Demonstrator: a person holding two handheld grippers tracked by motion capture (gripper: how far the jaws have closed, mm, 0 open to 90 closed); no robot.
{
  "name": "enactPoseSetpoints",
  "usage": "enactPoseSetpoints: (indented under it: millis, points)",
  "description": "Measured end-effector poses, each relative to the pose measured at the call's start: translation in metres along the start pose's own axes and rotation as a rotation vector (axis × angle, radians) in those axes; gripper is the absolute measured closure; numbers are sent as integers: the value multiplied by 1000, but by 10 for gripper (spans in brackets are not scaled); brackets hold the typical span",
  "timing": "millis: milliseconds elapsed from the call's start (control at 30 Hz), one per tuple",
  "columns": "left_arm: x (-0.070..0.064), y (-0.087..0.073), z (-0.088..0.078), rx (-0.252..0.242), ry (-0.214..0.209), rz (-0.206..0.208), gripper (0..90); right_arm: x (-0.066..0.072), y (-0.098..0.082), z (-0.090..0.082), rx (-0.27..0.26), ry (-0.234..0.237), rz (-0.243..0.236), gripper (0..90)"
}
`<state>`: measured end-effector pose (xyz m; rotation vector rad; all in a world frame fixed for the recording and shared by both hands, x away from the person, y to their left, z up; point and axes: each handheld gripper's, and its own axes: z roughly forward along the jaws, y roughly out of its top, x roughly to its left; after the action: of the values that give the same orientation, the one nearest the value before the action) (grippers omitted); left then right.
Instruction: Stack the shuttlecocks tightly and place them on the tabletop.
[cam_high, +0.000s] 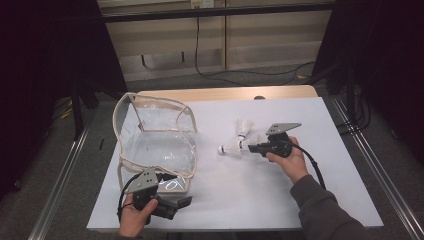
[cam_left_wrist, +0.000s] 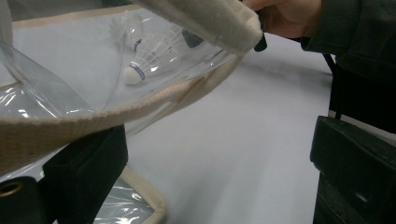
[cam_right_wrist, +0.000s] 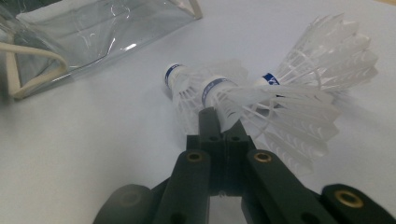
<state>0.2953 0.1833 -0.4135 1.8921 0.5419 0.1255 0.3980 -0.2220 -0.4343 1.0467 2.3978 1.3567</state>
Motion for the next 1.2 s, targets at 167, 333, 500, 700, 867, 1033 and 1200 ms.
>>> enactPoseSetpoints:
  millis: [167, 333, 500, 700, 867, 1033, 1200]
  points:
    - [0, 0, 0, -1, 0, 1, 43, 0, 1, 2, 2, 1, 0, 894]
    - [0, 0, 0, -1, 0, 0, 44, 1, 1, 5, 4, 5, -3, 894]
    - [0, 0, 0, -1, 0, 1, 44, 2, 0, 8, 5, 12, -5, 894]
    - [0, 0, 0, -1, 1, 1, 44, 3, 0, 10, 14, 15, -10, 893]
    - [0, 0, 0, -2, 2, 0, 44, 3, 0, 11, 11, 19, -8, 892]
    - [0, 0, 0, 0, 2, 1, 44, 4, -1, 13, 14, 24, -10, 891]
    - [0, 0, 0, 0, 1, 2, 44, 5, -1, 15, 11, 25, -11, 891]
